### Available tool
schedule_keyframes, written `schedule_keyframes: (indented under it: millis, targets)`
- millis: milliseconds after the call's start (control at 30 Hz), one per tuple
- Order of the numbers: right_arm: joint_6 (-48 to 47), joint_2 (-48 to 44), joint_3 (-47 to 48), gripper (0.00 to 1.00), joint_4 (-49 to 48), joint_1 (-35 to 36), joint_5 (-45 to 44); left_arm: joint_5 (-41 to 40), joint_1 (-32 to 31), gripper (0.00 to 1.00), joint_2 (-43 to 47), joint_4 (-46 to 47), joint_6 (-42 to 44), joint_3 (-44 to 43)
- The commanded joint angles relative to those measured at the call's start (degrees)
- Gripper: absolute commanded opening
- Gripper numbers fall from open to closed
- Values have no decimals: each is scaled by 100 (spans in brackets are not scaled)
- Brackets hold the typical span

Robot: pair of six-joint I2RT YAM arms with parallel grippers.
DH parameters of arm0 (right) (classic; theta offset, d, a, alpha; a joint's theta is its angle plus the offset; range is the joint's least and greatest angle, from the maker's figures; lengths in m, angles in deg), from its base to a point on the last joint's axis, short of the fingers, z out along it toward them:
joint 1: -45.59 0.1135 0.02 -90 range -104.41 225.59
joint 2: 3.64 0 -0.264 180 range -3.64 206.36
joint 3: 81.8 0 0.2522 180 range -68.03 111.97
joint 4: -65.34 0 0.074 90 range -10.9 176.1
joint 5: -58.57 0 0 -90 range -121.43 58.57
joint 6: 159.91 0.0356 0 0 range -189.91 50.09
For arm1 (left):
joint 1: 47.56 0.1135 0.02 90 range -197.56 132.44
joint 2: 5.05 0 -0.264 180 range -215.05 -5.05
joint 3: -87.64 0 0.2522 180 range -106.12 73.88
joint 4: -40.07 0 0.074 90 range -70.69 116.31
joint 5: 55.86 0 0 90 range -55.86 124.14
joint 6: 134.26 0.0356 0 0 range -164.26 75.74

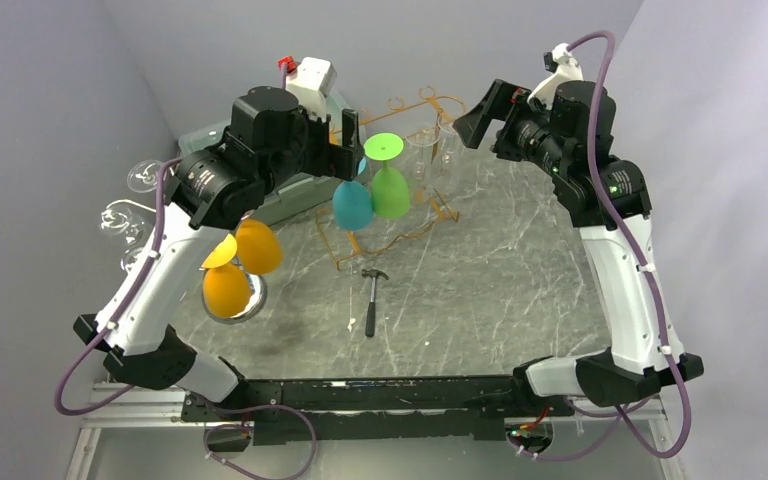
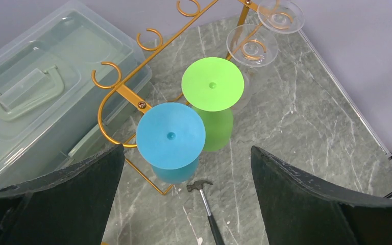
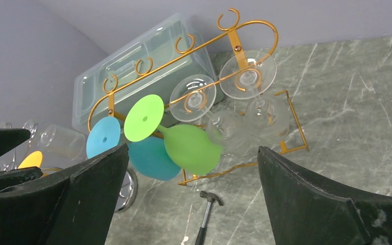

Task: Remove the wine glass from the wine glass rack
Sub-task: Pick up the wine glass from the wine rack.

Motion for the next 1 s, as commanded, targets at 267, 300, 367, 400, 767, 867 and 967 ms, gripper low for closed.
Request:
schedule_keyframes:
  millis: [267, 300, 367, 400, 767, 867, 967]
  targets:
    - [51, 211, 122, 100, -279, -40, 96, 89, -30, 99, 465, 335, 188, 232]
    - [75, 233, 115, 100, -295, -71, 126, 108, -27, 99, 466, 348, 180, 229]
    - [119, 285, 114, 100, -330, -165, 223, 126, -30, 99, 431, 317, 158, 187]
    - [144, 308, 102, 100, -367, -208, 306, 135, -27, 99, 416, 286, 151, 157]
    - [840, 600, -381, 90, -1027, -829, 1159, 72, -12, 99, 360, 267, -29, 160]
    - [1037, 672, -592, 84, -1233, -916, 1187, 85, -6, 99, 360, 283, -78, 169]
    - [1265, 778, -813, 77, -1447, -1012, 1228, 97, -8, 99, 365, 282, -137, 172]
